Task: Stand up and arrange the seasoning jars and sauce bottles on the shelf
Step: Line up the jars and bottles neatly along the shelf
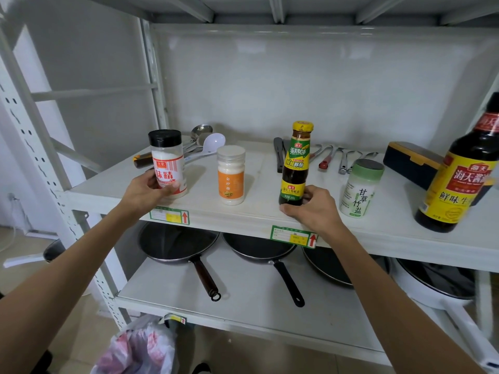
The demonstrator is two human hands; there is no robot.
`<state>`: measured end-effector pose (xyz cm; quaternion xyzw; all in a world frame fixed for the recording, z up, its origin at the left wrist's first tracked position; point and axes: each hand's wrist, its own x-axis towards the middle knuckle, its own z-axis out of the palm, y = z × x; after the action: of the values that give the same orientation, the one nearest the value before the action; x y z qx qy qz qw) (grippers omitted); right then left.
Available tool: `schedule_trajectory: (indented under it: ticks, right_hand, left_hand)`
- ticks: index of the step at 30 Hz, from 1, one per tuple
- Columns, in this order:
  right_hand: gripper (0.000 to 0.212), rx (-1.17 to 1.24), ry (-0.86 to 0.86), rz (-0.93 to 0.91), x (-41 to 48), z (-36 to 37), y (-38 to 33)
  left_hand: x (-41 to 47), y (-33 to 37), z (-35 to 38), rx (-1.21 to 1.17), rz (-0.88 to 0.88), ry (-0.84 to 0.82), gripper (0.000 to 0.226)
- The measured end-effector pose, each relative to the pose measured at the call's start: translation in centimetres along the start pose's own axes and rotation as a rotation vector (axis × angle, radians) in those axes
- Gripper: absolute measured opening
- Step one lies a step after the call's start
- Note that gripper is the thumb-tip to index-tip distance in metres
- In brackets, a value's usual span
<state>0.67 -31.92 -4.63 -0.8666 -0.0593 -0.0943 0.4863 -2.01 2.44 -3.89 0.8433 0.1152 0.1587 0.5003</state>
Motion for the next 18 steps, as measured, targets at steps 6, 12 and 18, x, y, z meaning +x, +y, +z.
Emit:
schedule_trajectory:
  ticks: [6,12,18]
  right_hand:
    - [0.053,0.016,0.005,0.000,0.14,0.13,0.25]
    - [0.055,0.022,0.004,0.022,0.06,0.09,0.20]
    - [0.075,-0.020,-0.065,0.051,-0.76,-0.50,-0.24]
  left_hand:
    - [0.12,0.03,0.17,-0.003,0.011,-0.004,0.057]
    - [0.16,0.20,0.44,0.024,0.016,-0.006,0.057]
    - [-0.29,0.56,-0.13,0.034,-0.004,-0.064,0.065]
